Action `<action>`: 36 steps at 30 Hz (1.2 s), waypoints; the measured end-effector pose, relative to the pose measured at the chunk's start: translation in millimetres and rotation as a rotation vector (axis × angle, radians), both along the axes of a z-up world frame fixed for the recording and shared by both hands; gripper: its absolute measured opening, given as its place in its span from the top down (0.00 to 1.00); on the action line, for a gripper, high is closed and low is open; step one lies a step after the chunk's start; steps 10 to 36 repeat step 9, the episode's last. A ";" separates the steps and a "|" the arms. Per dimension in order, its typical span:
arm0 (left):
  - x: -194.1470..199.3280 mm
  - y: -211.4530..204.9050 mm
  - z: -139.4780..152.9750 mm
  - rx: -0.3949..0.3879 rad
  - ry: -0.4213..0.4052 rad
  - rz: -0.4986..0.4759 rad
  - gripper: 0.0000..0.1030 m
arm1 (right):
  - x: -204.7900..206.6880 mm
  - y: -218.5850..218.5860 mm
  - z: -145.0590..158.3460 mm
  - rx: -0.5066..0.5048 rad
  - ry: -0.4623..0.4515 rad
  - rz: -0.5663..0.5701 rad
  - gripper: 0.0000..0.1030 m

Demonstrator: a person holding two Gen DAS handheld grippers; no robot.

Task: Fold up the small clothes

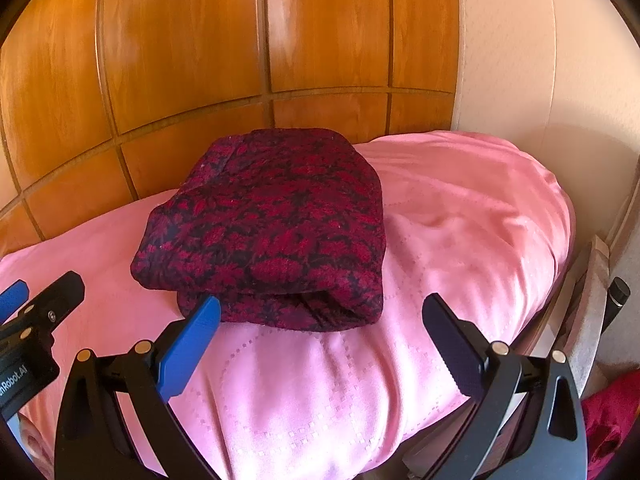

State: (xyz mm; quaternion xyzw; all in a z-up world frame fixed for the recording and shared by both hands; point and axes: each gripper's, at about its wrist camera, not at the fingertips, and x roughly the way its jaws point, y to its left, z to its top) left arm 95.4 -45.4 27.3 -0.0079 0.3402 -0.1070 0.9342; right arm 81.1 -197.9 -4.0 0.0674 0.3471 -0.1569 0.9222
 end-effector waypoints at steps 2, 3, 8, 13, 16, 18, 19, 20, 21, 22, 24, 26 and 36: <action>1.5 -0.2 -1.2 0.002 0.007 0.000 0.04 | -1.0 0.9 -0.1 0.001 0.000 -0.001 0.02; 1.9 -0.3 -1.6 0.005 0.008 0.000 0.04 | -0.8 0.5 0.0 0.002 -0.001 -0.001 0.02; 1.3 0.4 -2.3 0.000 0.008 0.008 0.04 | -0.1 0.3 2.2 0.003 -0.011 0.000 0.02; 1.5 1.6 -3.3 -0.004 0.011 0.008 0.04 | 0.8 1.0 2.9 0.000 -0.011 0.001 0.02; 1.5 1.6 -3.3 -0.004 0.011 0.008 0.04 | 0.8 1.0 2.9 0.000 -0.011 0.001 0.02; 1.5 1.6 -3.3 -0.004 0.011 0.008 0.04 | 0.8 1.0 2.9 0.000 -0.011 0.001 0.02; 1.5 1.6 -3.3 -0.004 0.011 0.008 0.04 | 0.8 1.0 2.9 0.000 -0.011 0.001 0.02; 1.5 1.6 -3.3 -0.004 0.011 0.008 0.04 | 0.8 1.0 2.9 0.000 -0.011 0.001 0.02; 1.5 1.6 -3.3 -0.004 0.011 0.008 0.04 | 0.8 1.0 2.9 0.000 -0.011 0.001 0.02; 1.5 1.6 -3.3 -0.004 0.011 0.008 0.04 | 0.8 1.0 2.9 0.000 -0.011 0.001 0.02; 1.5 1.6 -3.3 -0.004 0.011 0.008 0.04 | 0.8 1.0 2.9 0.000 -0.011 0.001 0.02; 1.5 1.6 -3.3 -0.004 0.011 0.008 0.04 | 0.8 1.0 2.9 0.000 -0.011 0.001 0.02; 1.5 1.6 -3.3 -0.004 0.011 0.008 0.04 | 0.8 1.0 2.9 0.000 -0.011 0.001 0.02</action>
